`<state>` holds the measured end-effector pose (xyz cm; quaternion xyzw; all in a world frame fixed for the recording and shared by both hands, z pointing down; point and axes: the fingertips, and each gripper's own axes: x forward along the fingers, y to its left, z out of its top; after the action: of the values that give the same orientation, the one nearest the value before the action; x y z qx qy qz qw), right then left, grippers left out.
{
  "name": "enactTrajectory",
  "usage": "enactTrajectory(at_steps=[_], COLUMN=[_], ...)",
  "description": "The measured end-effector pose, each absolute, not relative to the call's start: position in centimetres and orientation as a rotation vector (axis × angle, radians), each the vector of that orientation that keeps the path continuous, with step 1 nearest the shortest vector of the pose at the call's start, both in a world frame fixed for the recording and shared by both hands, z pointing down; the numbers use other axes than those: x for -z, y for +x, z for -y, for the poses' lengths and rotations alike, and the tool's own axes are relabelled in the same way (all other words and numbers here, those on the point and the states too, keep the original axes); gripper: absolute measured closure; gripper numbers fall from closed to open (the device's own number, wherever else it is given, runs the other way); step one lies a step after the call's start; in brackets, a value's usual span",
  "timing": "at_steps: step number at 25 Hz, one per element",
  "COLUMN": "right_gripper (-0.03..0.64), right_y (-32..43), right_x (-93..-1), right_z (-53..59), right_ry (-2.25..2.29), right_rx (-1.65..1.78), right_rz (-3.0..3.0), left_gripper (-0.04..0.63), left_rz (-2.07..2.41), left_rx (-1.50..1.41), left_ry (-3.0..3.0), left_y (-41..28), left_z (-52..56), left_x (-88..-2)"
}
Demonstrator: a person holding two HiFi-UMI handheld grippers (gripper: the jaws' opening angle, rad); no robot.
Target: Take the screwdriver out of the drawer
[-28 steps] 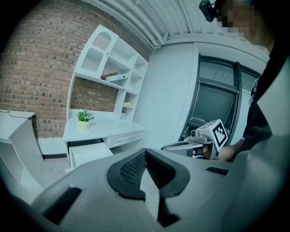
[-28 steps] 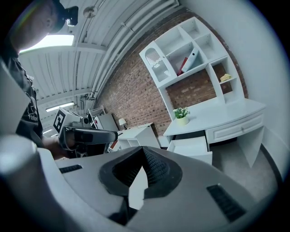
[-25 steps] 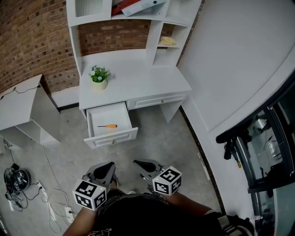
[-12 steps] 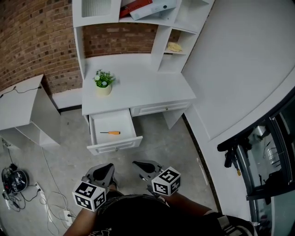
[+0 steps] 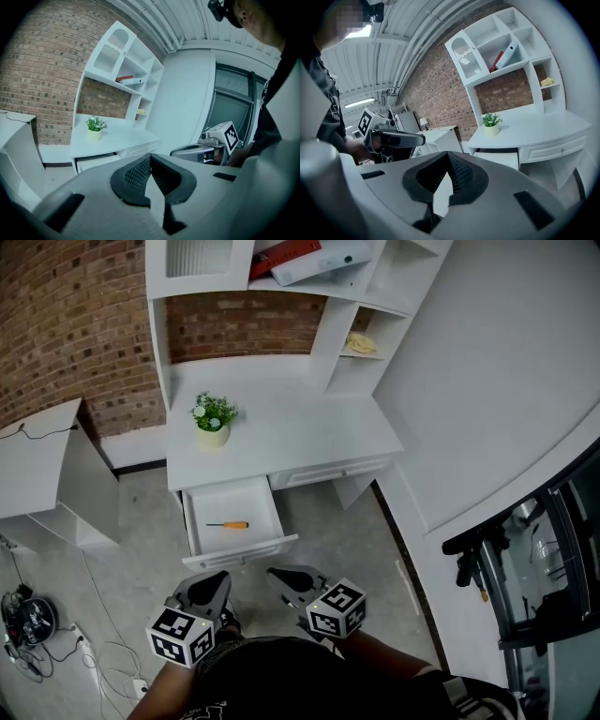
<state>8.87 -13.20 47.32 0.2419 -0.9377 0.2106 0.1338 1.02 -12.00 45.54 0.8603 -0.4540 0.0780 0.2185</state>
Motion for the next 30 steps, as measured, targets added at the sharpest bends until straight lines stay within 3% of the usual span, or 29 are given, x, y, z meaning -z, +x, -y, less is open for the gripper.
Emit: enactTrajectory(at_steps=[19,30], right_gripper=[0.611,0.611], right_y=[-0.3,-1.6], right_x=[-47.3,-49.0], right_z=[23.9,28.5], right_ry=[0.808,0.894], right_rx=[-0.585,-0.603], right_rz=[2.661,2.592], left_gripper=[0.577,0.577], left_rz=[1.167,1.166], left_rx=[-0.223,-0.247], left_ry=[2.420,2.400], left_y=[-8.8,-13.4], left_z=[22.9,25.9], left_x=[-46.4,-47.9])
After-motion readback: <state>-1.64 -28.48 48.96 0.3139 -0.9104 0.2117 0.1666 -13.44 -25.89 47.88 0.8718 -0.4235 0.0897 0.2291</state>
